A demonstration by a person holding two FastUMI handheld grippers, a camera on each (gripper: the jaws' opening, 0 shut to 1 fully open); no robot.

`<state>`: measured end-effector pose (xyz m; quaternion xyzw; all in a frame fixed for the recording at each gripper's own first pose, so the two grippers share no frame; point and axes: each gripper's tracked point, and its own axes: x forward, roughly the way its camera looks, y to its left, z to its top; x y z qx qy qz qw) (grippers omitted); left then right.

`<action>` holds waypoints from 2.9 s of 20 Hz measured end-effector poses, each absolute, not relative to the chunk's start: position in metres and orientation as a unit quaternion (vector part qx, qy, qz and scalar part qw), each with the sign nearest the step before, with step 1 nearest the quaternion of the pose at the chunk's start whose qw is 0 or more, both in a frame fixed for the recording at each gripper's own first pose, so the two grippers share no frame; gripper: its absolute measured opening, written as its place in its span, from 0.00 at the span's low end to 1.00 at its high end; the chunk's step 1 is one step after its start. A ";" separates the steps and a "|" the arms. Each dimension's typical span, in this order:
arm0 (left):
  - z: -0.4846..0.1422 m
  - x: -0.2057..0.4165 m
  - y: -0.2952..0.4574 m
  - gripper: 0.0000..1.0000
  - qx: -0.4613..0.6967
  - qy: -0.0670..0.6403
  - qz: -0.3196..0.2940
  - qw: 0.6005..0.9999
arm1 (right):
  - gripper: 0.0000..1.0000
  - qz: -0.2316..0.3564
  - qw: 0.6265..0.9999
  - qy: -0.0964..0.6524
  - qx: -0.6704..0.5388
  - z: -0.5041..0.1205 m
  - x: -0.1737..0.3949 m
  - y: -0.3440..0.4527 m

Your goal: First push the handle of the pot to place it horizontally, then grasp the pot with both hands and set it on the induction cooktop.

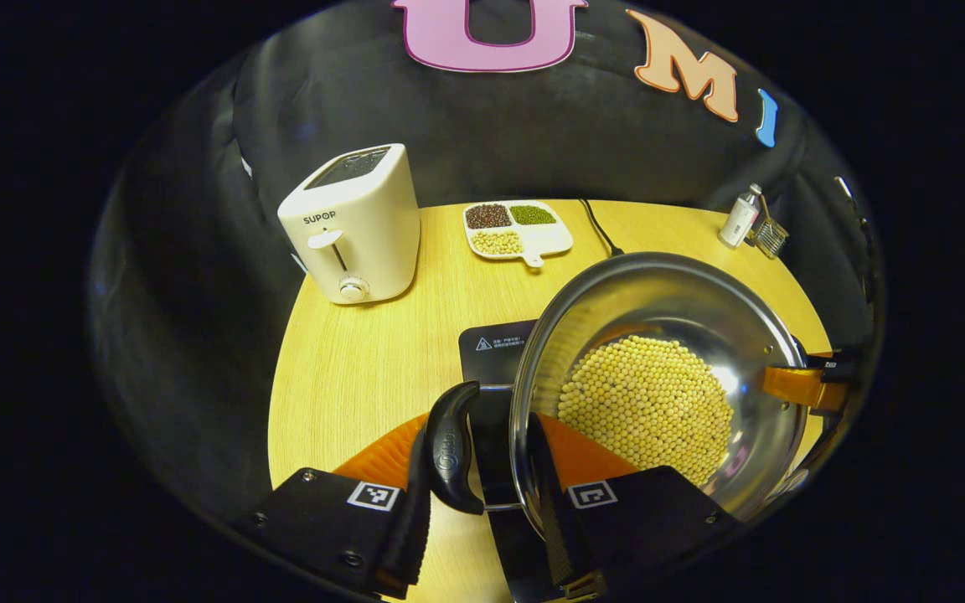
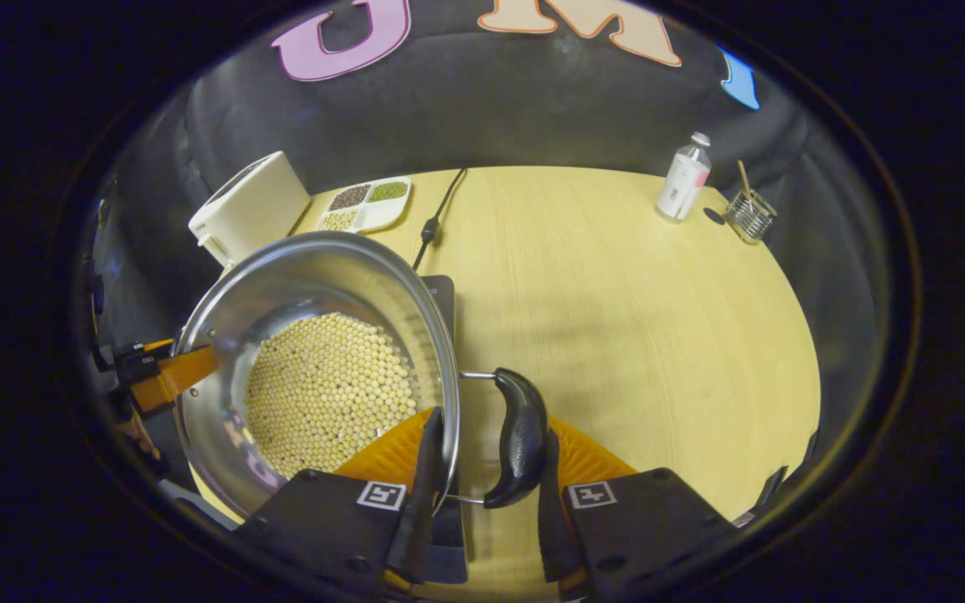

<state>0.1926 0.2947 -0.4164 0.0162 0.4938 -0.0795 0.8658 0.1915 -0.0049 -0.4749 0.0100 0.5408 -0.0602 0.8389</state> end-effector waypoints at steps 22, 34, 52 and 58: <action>-0.421 0.182 0.299 0.87 0.101 0.505 -0.049 0.856 | 0.79 -0.036 0.826 0.553 0.106 -0.474 0.181 0.008; -0.344 0.129 0.202 0.87 0.076 0.496 -0.012 0.865 | 1.00 -0.002 0.864 0.474 0.172 -0.410 0.169 -0.096; -0.042 0.139 0.007 0.85 -0.014 0.088 -0.010 0.996 | 0.99 0.027 0.989 0.124 0.074 -0.125 0.190 -0.229; -0.007 0.093 0.036 0.87 -0.008 0.036 0.003 0.999 | 0.93 0.052 0.997 0.036 0.037 -0.061 0.149 -0.190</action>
